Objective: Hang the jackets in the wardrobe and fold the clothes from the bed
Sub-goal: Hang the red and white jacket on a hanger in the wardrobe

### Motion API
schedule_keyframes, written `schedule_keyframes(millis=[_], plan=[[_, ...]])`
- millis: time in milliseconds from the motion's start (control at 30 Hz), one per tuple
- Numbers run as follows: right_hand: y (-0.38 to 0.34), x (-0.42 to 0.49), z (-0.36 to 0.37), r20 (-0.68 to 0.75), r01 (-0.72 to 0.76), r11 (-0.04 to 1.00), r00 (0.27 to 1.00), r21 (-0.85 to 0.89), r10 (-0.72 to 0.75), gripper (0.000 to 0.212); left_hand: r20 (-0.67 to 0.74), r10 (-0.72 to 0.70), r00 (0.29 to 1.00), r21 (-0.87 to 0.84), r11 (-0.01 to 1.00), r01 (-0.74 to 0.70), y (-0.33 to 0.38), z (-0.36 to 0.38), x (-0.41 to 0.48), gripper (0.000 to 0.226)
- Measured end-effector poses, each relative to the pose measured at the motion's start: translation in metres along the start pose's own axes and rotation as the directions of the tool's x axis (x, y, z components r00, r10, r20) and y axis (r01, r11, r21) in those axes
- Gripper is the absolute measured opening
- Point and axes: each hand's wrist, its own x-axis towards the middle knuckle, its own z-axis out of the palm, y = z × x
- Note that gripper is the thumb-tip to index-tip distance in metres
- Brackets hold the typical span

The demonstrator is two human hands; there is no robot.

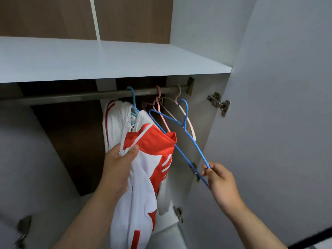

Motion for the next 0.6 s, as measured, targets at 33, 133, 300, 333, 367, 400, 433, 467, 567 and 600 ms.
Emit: schedule_keyframes(millis=[33,133,300,333,367,400,433,467,567,600], plan=[[-0.002,-0.009,-0.007,0.000,-0.004,1.000,1.000,0.001,0.004,0.031,0.002,0.008,1.000,-0.003,1.000,-0.008,0.001,0.002,-0.012,0.030],[-0.009,-0.041,-0.032,0.029,0.033,0.999,0.999,-0.036,-0.031,0.030,-0.001,0.042,0.999,-0.020,0.999,-0.042,0.004,0.008,-0.052,0.016],[-0.019,-0.120,-0.073,0.149,0.070,0.997,0.986,0.022,-0.072,0.039,-0.006,0.085,0.996,-0.046,0.995,-0.085,0.000,0.015,-0.137,0.010],[-0.019,-0.137,-0.080,0.174,0.058,0.998,0.983,0.035,-0.063,0.036,-0.010,0.084,0.996,-0.055,0.995,-0.084,-0.002,0.016,-0.154,0.009],[-0.020,-0.155,-0.089,0.201,0.036,0.998,0.979,0.047,-0.044,0.033,-0.002,0.082,0.997,-0.074,0.994,-0.082,-0.004,0.018,-0.173,0.005],[-0.020,-0.173,-0.098,0.231,0.007,0.998,0.973,0.059,-0.020,0.031,0.012,0.083,0.997,-0.093,0.992,-0.081,-0.006,0.020,-0.193,0.002],[-0.021,-0.191,-0.108,0.263,-0.016,0.997,0.965,0.073,-0.004,0.031,0.030,0.085,0.996,-0.102,0.991,-0.082,-0.007,0.023,-0.212,0.004],[-0.022,-0.207,-0.118,0.295,-0.023,0.996,0.956,0.085,-0.003,0.031,0.045,0.084,0.995,-0.107,0.991,-0.079,-0.008,0.025,-0.231,0.005],[-0.028,-0.248,-0.144,0.360,-0.009,0.993,0.932,0.116,-0.034,0.025,0.072,0.088,0.994,-0.142,0.987,-0.077,-0.007,0.030,-0.281,0.008],[-0.031,-0.259,-0.151,0.363,-0.011,0.990,0.931,0.142,-0.042,0.022,0.088,0.095,0.992,-0.152,0.985,-0.081,-0.006,0.032,-0.296,0.009]])
